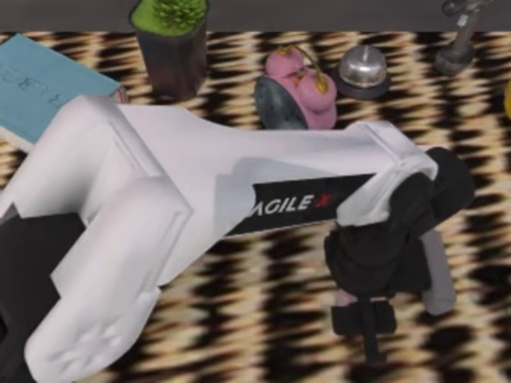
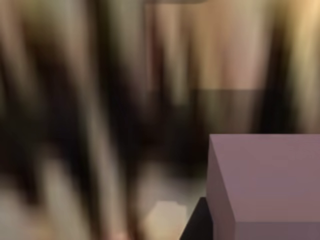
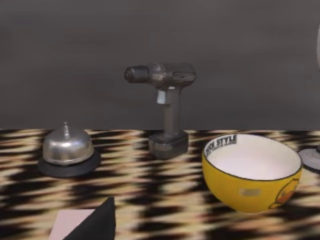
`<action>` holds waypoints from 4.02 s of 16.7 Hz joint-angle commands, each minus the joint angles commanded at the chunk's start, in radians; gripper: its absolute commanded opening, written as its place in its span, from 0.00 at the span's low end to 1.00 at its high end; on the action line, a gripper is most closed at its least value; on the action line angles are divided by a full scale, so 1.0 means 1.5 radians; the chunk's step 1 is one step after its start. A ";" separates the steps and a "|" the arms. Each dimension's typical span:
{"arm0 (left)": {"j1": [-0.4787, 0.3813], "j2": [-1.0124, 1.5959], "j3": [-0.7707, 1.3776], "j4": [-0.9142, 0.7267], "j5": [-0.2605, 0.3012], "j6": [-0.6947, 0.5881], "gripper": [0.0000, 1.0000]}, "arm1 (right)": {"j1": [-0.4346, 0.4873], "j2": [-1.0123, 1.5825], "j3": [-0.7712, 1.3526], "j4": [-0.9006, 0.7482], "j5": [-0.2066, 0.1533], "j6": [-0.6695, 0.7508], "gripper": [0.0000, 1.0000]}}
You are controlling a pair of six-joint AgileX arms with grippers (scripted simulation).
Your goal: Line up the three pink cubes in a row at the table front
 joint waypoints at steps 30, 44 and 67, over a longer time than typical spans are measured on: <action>0.014 -0.038 0.125 -0.163 0.000 -0.001 1.00 | 0.000 0.000 0.000 0.000 0.000 0.000 1.00; 0.196 -0.399 -0.198 0.035 -0.014 -0.100 1.00 | 0.042 0.384 0.364 -0.231 -0.001 0.037 1.00; 0.695 -1.519 -1.164 0.682 -0.005 -0.372 1.00 | 0.154 1.550 1.378 -0.875 0.003 0.134 1.00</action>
